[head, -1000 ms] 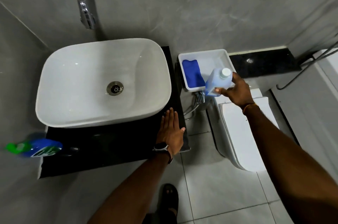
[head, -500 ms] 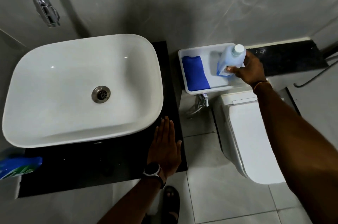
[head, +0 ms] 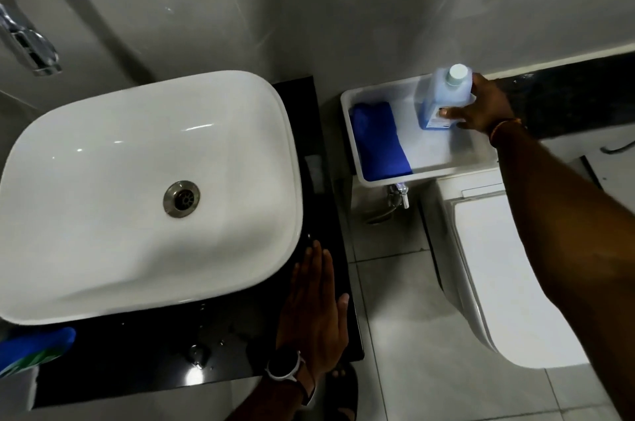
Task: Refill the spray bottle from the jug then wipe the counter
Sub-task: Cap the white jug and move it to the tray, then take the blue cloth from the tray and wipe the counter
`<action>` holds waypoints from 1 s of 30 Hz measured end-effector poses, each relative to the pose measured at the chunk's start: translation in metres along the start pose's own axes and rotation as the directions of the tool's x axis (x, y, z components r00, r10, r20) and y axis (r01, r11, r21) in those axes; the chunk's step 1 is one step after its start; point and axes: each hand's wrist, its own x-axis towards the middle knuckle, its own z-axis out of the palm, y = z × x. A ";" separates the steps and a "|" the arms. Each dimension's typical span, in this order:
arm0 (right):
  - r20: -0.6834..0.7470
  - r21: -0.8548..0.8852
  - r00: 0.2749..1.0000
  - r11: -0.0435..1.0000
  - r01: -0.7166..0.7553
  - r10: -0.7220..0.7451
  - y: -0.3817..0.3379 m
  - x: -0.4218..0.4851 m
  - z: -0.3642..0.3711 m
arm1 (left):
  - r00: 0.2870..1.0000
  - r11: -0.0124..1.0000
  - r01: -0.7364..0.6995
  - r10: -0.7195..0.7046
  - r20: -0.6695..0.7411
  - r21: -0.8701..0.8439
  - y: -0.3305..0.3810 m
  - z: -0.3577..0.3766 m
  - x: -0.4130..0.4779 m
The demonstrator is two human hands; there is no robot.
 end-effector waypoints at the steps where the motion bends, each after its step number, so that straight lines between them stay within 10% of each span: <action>1: -0.003 0.013 1.000 1.000 -0.009 0.009 0.002 0.003 0.000 | 1.000 1.000 -0.002 0.002 0.000 0.006 0.000 -0.001 0.000; 17: -0.256 -0.076 0.966 0.995 -0.066 0.045 0.007 0.024 0.012 | 1.000 0.999 0.001 -0.003 0.027 0.044 0.005 -0.011 0.000; 22: -0.586 -0.102 0.810 0.994 -0.035 -0.031 0.006 -0.027 0.052 | 0.999 0.997 0.009 -0.011 0.031 0.083 0.006 -0.012 -0.001; 30: 0.185 -0.380 0.956 0.880 0.283 -0.228 -0.019 -0.040 0.144 | 1.000 0.999 0.007 -0.009 0.025 0.050 0.002 -0.005 0.001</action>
